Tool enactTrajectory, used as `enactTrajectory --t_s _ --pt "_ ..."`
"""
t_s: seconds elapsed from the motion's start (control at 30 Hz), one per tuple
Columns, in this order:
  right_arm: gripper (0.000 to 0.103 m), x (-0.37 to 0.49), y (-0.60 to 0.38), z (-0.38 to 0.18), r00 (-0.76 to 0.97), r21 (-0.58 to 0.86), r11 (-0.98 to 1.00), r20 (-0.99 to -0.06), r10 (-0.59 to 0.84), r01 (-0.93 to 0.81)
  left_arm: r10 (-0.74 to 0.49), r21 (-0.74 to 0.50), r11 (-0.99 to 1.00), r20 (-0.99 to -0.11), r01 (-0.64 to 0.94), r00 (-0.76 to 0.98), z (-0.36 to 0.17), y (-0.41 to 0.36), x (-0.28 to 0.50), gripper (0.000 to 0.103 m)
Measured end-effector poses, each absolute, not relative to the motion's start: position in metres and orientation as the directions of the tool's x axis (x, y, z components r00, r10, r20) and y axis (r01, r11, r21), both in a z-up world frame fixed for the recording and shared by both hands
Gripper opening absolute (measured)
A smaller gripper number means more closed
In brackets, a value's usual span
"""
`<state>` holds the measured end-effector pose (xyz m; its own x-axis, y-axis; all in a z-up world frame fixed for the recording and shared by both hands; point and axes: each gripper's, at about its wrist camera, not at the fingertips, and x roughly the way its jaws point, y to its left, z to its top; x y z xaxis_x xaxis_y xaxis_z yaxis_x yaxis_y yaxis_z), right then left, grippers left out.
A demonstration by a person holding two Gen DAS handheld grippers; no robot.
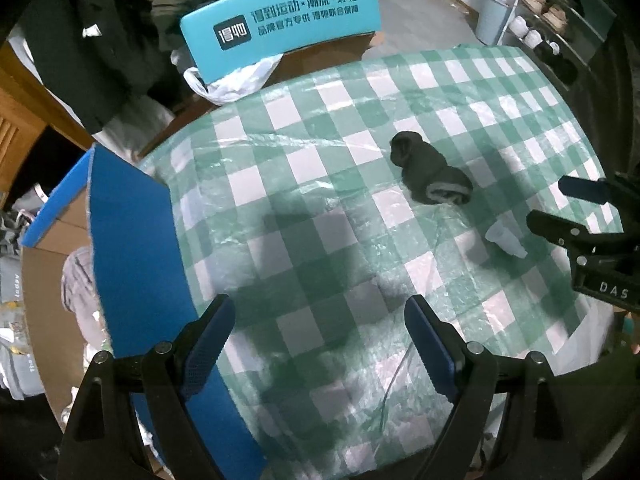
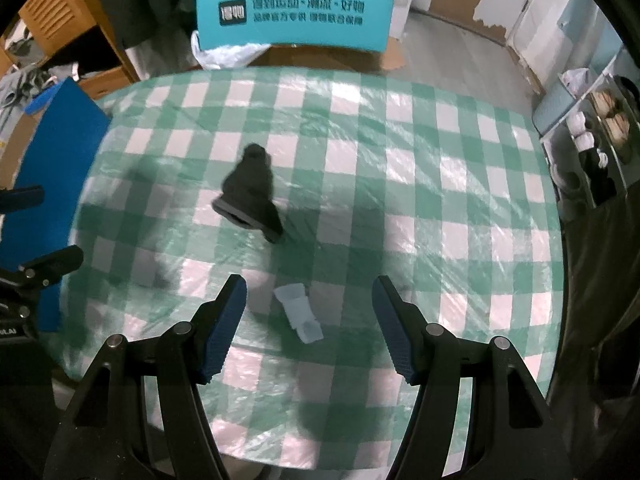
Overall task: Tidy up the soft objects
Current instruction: 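Move the left tool away from the box toward the black sock on the table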
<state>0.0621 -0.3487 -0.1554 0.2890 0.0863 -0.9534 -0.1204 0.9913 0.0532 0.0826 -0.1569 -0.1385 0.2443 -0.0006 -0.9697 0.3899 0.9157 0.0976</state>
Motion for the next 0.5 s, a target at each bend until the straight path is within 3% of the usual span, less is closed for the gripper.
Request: enactTrajectory --t_s 0.5 --pt "0.065 0.060 -0.346 -0.203 0.229 0.048 0.986 -0.970 0.084 -0.161 -0.004 0.075 0.911 -0.982 0.406 0.190 -0.172 -0.175 0.093 0.088"
